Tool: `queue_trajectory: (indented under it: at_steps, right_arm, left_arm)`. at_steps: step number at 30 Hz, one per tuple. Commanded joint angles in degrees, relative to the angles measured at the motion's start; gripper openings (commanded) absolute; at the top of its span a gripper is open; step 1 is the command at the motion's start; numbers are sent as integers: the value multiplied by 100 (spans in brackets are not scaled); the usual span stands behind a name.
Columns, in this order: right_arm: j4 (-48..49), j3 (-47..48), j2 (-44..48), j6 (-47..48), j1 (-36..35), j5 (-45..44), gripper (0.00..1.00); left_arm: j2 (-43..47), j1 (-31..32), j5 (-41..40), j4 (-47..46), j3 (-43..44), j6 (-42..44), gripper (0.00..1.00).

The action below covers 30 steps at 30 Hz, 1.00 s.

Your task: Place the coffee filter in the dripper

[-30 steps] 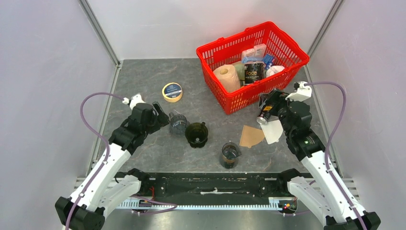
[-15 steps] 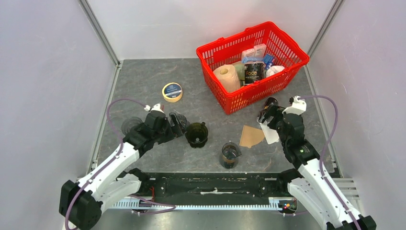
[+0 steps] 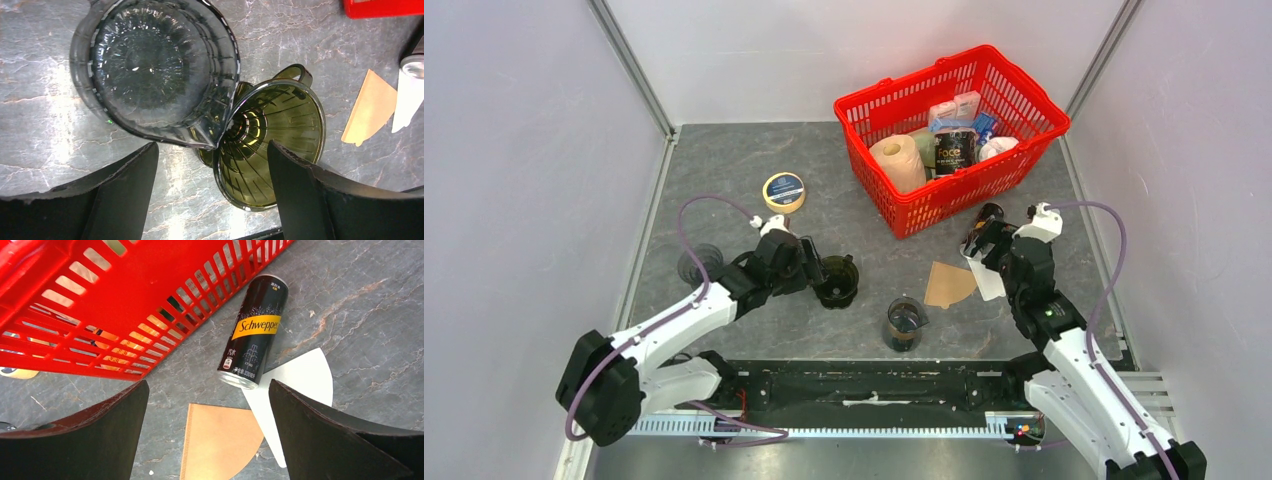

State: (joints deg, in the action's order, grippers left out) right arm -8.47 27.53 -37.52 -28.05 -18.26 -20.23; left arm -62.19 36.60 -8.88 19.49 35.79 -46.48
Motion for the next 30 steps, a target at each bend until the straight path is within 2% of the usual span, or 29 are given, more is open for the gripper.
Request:
queue_trajectory:
  at_steps: [1, 6, 10, 16, 25, 30]
  right_arm:
    - [167, 51, -122, -77, -1, -81, 97]
    - [180, 24, -125, -77, 3, -121, 97]
    - [179, 20, -135, -69, 5, -113, 97]
    - [197, 37, -211, -67, -2, -31, 97]
    - [113, 94, -252, -60, -2, 34, 97]
    - [82, 95, -186, -25, -4, 11, 97]
  left_arm:
    - [-249, 166, -236, -306, 343, -151, 82]
    - [-408, 273, -266, -217, 419, -155, 73]
    - [-516, 344, -263, -187, 455, -170, 61]
    - [-686, 413, -254, -146, 593, -83, 53]
    - [-864, 496, -439, 254, 804, -81, 36]
    - [-981, 555, -425, 284, 858, -63, 32]
